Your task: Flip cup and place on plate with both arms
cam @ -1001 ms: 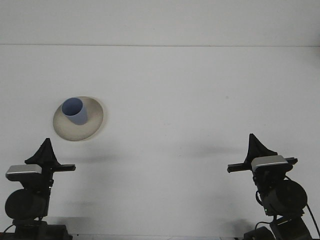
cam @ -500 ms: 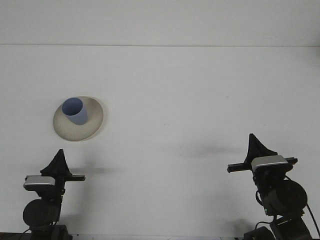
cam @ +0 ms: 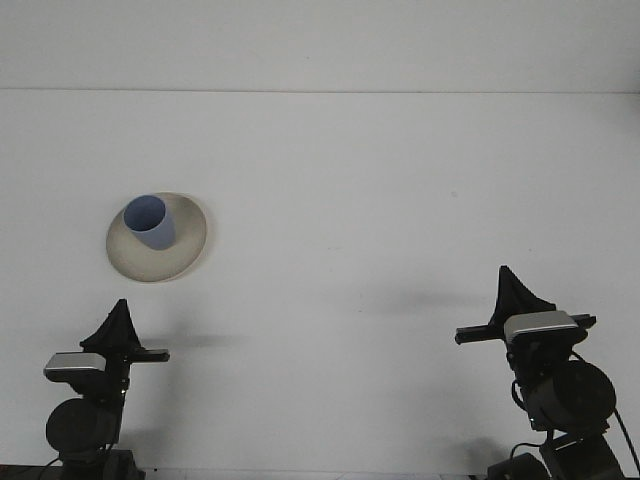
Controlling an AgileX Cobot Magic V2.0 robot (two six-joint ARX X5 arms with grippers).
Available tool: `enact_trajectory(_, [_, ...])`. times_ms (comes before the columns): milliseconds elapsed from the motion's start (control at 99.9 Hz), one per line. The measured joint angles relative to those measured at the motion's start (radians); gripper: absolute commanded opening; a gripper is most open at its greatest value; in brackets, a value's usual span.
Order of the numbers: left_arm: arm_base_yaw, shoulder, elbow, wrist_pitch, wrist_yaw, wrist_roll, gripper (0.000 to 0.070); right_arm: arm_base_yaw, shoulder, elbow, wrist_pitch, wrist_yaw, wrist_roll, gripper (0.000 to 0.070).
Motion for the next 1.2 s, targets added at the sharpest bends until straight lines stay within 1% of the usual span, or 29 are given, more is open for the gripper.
enact_trajectory(380, [0.0,0.0,0.0,0.0,0.0,-0.003,0.0013,0.0,0.0,0.0,0.006,0.003,-0.002,0.0])
enact_trajectory(490, [0.0,0.0,0.0,0.0,0.0,-0.003,0.0013,-0.039,-0.005,-0.013,0.029,0.0,-0.047,0.0])
enact_trajectory(520, [0.0,0.0,0.0,0.0,0.0,-0.003,0.0013,-0.063,-0.018,-0.03,0.043,-0.009,-0.063,0.0])
enact_trajectory(560, [0.0,0.0,0.0,0.0,0.0,-0.003,0.0013,-0.103,-0.04,-0.061,0.057,-0.038,-0.088,0.0])
enact_trajectory(670, [0.0,0.0,0.0,0.0,0.0,-0.003,0.0013,-0.214,-0.143,-0.18,0.07,-0.162,-0.148,0.0])
enact_trajectory(700, [0.0,0.0,0.0,0.0,0.0,-0.003,0.0013,-0.24,-0.176,-0.214,0.072,-0.184,-0.162,0.0])
enact_trajectory(821, [0.0,0.0,0.0,0.0,0.0,-0.003,0.0013,-0.306,-0.309,-0.342,0.079,-0.191,-0.212,0.0])
enact_trajectory(941, [0.0,0.0,0.0,0.0,0.0,-0.003,0.0013,-0.331,-0.401,-0.453,0.077,-0.192,-0.246,0.0])
enact_trajectory(1081, [0.0,0.0,0.0,0.0,0.0,-0.003,0.0013,-0.332,-0.44,-0.544,0.124,-0.191,-0.256,0.0])
enact_trajectory(1201, [0.0,0.0,0.0,-0.001,0.0,-0.003,0.0013,-0.332,-0.438,-0.553,0.114,-0.19,-0.257,0.0])
